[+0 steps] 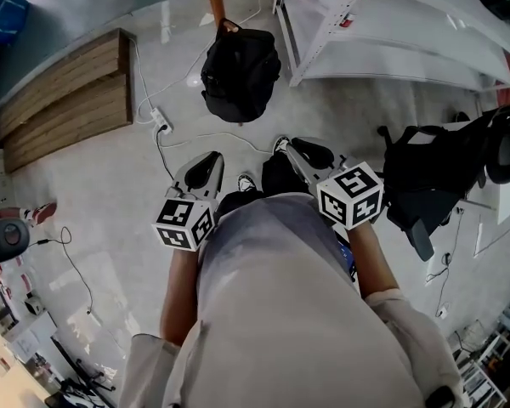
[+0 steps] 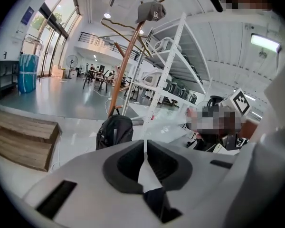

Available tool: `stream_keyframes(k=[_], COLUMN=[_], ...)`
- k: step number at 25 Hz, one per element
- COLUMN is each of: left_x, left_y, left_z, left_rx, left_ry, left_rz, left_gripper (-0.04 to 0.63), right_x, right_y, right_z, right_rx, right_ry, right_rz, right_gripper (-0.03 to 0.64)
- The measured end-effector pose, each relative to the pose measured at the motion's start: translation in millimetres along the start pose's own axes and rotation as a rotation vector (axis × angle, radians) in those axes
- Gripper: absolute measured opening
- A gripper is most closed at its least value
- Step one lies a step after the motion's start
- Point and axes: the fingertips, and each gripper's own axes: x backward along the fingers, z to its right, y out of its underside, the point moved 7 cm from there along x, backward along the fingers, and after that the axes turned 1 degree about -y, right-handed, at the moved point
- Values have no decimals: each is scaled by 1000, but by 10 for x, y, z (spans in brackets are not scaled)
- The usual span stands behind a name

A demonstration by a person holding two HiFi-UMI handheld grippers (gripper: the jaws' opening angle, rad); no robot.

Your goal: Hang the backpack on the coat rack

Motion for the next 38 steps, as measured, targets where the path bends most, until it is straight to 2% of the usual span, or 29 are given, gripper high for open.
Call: stream_keyframes(k=[6, 10, 14, 18, 24, 27, 33, 38], left_x=[143, 202, 217, 192, 112, 96, 86, 32], left_y=[-15, -10, -1, 58, 157, 182, 191, 203], left_z=[-7, 28, -11, 0, -1, -14, -72, -78], left_rx=[-1, -27, -5, 4, 38, 18, 40, 49], left_ry=[11, 9, 3, 4, 47, 41, 25, 43], left_rz=[27, 28, 34, 12, -48, -73, -75, -84], left_gripper=[9, 8, 8, 9, 9, 9, 9, 9], right_x=[82, 146, 178, 213, 224, 197, 151, 149], right_y=[8, 16, 11, 15, 44, 53, 88, 141], right_z=[-127, -190, -192, -148, -87, -118, -133, -70], right_rx=[-8, -6, 1, -12, -19, -3, -4, -28], right_ry=[11, 18, 42, 45, 45, 10, 6, 30], right_rz=[16, 23, 10, 3, -30, -54, -83, -104], right_gripper=[34, 11, 9, 9, 9, 9, 9, 11])
